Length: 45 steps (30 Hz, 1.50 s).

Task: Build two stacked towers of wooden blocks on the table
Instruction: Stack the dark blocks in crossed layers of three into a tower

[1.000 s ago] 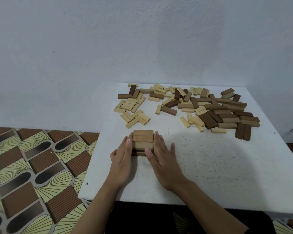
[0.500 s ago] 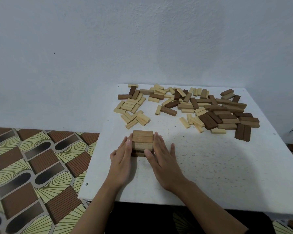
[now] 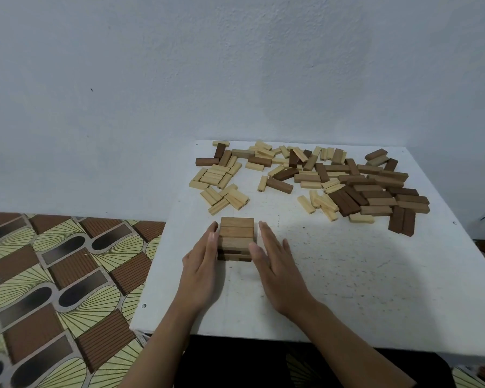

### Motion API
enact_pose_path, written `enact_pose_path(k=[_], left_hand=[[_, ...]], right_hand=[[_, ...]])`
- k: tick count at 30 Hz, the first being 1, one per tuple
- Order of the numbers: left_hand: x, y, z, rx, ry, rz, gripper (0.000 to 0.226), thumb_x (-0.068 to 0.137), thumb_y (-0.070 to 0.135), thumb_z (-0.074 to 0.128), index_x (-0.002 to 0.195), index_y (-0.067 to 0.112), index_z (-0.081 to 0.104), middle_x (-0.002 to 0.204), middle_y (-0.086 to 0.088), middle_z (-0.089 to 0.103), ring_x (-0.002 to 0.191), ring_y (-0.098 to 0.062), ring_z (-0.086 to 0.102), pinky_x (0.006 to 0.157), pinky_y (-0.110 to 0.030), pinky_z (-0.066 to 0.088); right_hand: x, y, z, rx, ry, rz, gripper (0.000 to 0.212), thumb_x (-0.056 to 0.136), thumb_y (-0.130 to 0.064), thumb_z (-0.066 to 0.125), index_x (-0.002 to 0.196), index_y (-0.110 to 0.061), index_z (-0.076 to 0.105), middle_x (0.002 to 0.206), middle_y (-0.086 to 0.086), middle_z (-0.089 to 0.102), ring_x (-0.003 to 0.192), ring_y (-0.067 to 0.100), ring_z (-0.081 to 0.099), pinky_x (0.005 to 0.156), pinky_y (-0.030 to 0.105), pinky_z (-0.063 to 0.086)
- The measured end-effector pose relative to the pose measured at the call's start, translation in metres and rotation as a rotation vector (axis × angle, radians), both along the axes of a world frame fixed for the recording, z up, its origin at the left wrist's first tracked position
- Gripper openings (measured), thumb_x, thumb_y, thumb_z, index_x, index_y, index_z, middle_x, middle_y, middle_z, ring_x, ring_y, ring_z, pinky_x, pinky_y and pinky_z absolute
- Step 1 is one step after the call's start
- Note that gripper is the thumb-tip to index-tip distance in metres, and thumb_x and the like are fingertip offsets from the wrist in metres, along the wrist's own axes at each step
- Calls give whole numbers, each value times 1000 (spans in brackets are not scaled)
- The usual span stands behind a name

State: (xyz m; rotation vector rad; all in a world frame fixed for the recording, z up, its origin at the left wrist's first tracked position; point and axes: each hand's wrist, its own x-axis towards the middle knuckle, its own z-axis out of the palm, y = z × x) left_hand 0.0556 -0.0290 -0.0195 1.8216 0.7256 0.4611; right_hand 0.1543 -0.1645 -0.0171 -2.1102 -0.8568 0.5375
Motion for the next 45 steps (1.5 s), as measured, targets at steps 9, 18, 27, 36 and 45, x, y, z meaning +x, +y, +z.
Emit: enact_pose_path(k=[9,18,27,36,45], left_hand=[[11,19,36,99,-183,82,14,104,19,54,102,27,66,98,18,67,95,-6,61,76,-25,45],[73,65,62,132,-129,23,17,102,17,55,93,23,68,77,11,67,75,-10,62,74,-31,51],[142,147,34,456,139,43,28,103,16,49,129,16,60,129,1,62,122,-18,52,99,-30,41],[176,183,11,645,390,-108,50,90,4,48,139,16,52,134,-1,57,132,-27,43,101,-44,36],[181,192,3,651,292,6,35,101,12,53,134,16,62,124,-5,57,121,-26,48,95,-41,30]], right_hand=[[37,-12,13,233,-195,-258,22,103,-33,50,118,-23,62,98,-12,65,93,0,61,82,21,52],[109,19,39,205,-269,-207,8,97,-20,57,100,-21,65,66,-9,59,64,8,56,58,21,42],[178,75,25,39,-519,-68,31,101,-26,45,118,-12,67,109,0,68,105,22,57,86,47,50],[219,120,13,-274,-647,77,43,104,-17,37,145,-20,47,148,-4,49,137,21,38,101,47,34],[229,138,8,-301,-693,5,36,101,-15,46,135,-17,56,131,3,54,121,24,49,99,48,34]])
